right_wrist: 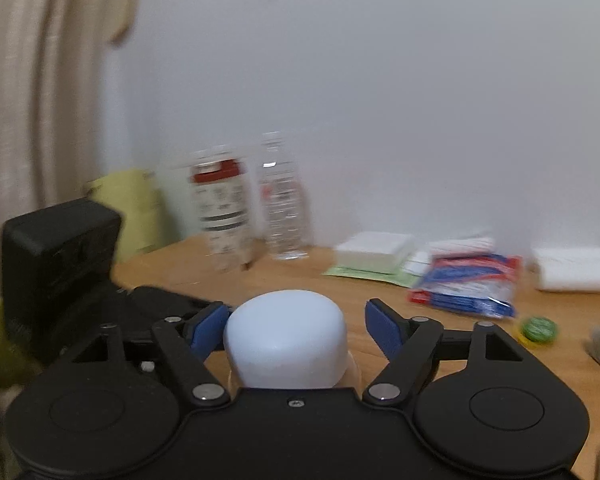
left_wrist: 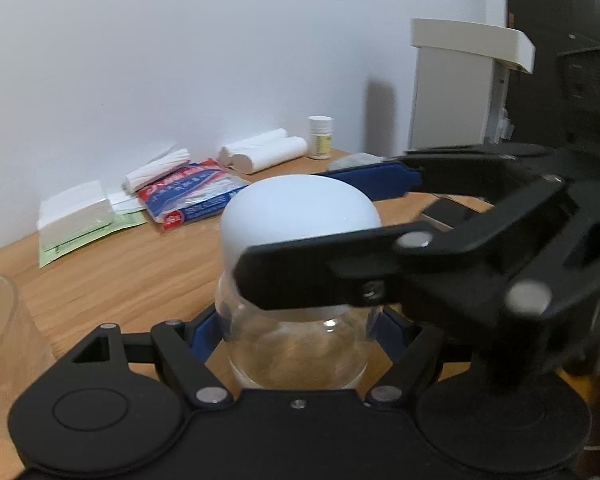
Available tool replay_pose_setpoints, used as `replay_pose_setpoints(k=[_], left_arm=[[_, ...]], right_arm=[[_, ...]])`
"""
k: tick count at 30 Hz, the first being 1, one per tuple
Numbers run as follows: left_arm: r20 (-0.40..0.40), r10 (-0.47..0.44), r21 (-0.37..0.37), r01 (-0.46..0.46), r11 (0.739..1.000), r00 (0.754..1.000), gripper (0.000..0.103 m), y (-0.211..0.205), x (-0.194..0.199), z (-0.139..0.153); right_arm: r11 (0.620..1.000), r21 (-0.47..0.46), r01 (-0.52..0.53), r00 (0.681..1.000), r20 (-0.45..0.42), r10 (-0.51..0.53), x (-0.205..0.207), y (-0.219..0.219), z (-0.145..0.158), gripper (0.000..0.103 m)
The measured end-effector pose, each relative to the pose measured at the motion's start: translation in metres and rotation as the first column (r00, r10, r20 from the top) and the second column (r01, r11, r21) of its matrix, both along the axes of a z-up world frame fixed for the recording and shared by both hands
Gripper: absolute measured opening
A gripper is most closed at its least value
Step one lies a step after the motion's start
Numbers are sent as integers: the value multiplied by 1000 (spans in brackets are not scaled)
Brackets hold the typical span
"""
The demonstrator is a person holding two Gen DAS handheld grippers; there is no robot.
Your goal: Unscrew bottle cap and pour
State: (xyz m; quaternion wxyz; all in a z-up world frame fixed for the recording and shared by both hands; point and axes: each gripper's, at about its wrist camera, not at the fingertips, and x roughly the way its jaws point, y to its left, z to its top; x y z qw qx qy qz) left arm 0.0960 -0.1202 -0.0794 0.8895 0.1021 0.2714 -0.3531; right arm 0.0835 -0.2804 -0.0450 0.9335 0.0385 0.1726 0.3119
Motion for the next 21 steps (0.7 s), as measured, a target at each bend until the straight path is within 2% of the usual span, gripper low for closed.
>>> replay_pose_setpoints(k=[6, 11, 13, 21], left_arm=[[14, 46, -9, -46, 999, 999, 78, -3, -4, -1], [15, 60, -9, -60, 998, 998, 78, -5, -5, -2], [15, 39, -14, -39, 999, 999, 78, -6, -5, -2], [14, 6, -11, -6, 1000, 1000, 78, -2, -3, -2]], right_arm=[[993, -37, 116, 992, -40, -117, -8, 22, 1, 81], [970, -94, 226, 971, -57, -232, -6, 33, 4, 76], [971, -88, 222, 972, -63, -228, -6, 33, 4, 70], [977, -113, 178, 982, -44, -184, -6, 31, 6, 69]])
